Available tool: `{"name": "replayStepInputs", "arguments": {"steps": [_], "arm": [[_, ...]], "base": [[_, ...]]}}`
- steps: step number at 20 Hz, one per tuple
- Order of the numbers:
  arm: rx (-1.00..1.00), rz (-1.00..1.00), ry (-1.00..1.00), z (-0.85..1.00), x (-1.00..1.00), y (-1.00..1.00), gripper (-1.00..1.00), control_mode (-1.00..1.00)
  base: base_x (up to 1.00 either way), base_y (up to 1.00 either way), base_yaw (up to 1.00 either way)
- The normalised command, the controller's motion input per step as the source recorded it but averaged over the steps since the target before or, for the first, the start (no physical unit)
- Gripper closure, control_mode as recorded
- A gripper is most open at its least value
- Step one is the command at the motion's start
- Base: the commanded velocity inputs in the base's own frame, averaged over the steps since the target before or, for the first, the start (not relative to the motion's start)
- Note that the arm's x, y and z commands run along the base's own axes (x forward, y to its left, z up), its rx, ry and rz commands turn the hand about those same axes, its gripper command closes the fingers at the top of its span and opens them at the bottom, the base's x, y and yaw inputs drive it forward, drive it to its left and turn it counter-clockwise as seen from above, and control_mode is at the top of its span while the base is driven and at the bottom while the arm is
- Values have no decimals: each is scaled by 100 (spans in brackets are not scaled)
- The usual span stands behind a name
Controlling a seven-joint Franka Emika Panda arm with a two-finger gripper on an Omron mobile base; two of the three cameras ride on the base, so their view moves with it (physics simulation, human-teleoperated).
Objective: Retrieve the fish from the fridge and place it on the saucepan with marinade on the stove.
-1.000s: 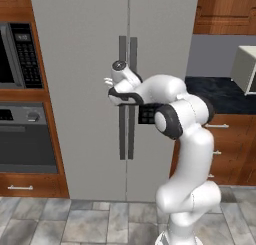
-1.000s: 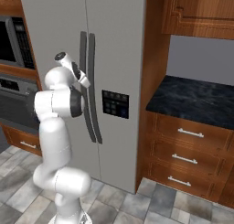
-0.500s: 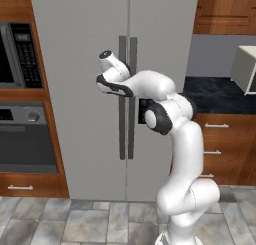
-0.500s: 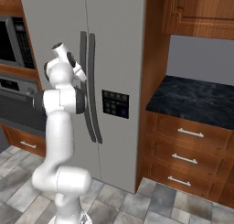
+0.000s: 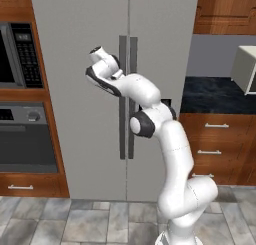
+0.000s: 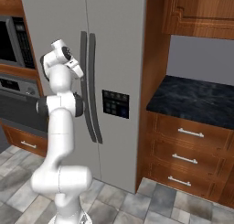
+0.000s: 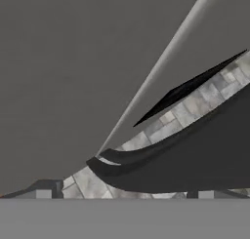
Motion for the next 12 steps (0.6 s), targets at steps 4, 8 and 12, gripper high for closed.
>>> {"name": "replayStepInputs", "arguments": {"steps": [4,8,12], "arm": [[0,0,-21,-21,-3,-67,-100,-100],[-2,13,-48,-42,-28,-50,-100,-100],[0,32,-60,-79,-54,-58,-100,-100]], "base": [[0,0,0],[0,0,0],[0,0,0]]}}
